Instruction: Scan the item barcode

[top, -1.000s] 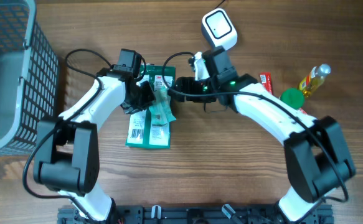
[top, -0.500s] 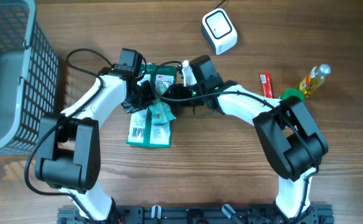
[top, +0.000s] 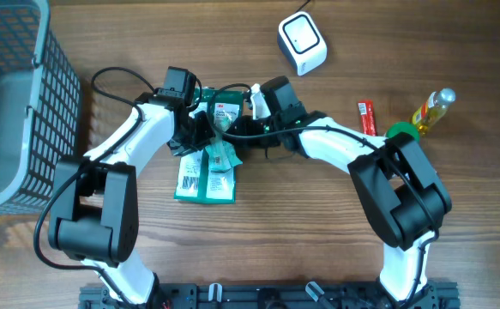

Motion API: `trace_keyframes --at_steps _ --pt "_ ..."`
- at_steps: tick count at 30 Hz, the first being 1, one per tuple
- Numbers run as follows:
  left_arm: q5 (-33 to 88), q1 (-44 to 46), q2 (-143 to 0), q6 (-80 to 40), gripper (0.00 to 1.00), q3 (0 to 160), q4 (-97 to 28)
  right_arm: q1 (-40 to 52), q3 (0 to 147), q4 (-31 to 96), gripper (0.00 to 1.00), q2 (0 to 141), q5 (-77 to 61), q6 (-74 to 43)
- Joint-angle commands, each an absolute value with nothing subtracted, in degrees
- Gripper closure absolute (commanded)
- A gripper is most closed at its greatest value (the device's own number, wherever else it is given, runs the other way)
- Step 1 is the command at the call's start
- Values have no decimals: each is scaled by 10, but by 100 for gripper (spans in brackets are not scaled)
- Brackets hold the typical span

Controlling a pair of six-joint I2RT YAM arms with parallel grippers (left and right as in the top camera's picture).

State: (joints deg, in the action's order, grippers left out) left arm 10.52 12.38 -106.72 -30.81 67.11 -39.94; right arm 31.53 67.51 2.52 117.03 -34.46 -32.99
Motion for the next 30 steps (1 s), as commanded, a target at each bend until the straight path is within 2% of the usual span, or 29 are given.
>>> trace_keyframes --at_steps 1,4,7,9,15,20,26,30 --pt "93 126 -1086 -318 93 674 -396 338 670 26 63 1178 -305 -332" --pt "93 126 -1086 -318 93 674 -396 356 670 26 66 1178 -264 -332" --pt "93 126 -1086 -318 93 674 -396 364 670 26 90 1178 -237 -330" --pt "93 125 -1086 -317 93 674 -397 357 672 26 96 1172 -238 -333" --pt "78 125 -1086 -318 92 674 -396 317 672 95 96 1094 -230 -365" --pt "77 125 -1086 -318 93 674 -396 302 672 144 96 1086 -225 -367" --pt "30 125 -1086 -318 92 674 -396 294 671 284 96 1086 -80 -441" --pt "14 121 -1086 -318 89 674 -393 295 671 325 96 1086 -72 -475"
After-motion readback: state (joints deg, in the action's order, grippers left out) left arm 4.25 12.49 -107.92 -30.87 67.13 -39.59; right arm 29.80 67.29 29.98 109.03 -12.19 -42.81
